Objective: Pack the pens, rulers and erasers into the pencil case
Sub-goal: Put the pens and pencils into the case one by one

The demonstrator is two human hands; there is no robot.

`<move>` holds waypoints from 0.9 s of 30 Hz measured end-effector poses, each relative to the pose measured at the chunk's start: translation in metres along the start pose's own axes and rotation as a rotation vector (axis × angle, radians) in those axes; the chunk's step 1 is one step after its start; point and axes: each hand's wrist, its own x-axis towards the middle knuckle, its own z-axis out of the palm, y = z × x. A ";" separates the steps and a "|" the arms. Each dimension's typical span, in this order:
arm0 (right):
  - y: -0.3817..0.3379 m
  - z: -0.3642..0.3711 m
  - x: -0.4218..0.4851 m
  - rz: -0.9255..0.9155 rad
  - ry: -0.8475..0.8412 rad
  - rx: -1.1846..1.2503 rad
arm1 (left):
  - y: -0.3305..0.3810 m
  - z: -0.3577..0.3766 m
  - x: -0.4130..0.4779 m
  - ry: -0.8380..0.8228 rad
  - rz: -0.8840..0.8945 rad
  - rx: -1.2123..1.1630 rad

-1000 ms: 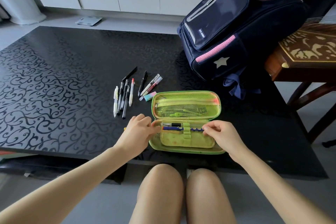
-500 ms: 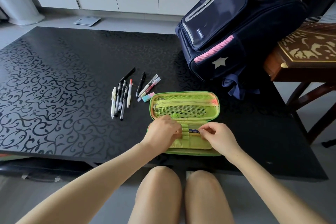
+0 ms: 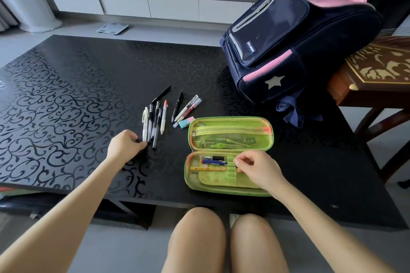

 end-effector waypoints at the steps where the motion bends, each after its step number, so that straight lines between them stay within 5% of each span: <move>1: 0.000 0.001 -0.001 0.008 -0.002 -0.017 | -0.001 -0.001 0.002 -0.002 0.016 -0.011; 10: -0.002 -0.002 -0.011 0.002 -0.003 -0.008 | 0.000 0.005 0.016 0.059 0.063 0.237; 14: -0.003 -0.008 -0.014 -0.020 0.044 0.054 | 0.016 -0.011 -0.006 -0.002 0.020 -0.242; 18: -0.026 -0.009 -0.015 0.006 0.015 0.359 | 0.069 -0.009 -0.079 -0.385 0.089 -0.759; 24: -0.050 -0.003 -0.017 0.050 0.061 0.478 | 0.117 0.032 -0.132 -0.486 0.421 -0.439; 27: -0.040 -0.006 -0.016 0.044 0.097 0.306 | 0.117 0.035 -0.131 -0.203 0.618 -0.204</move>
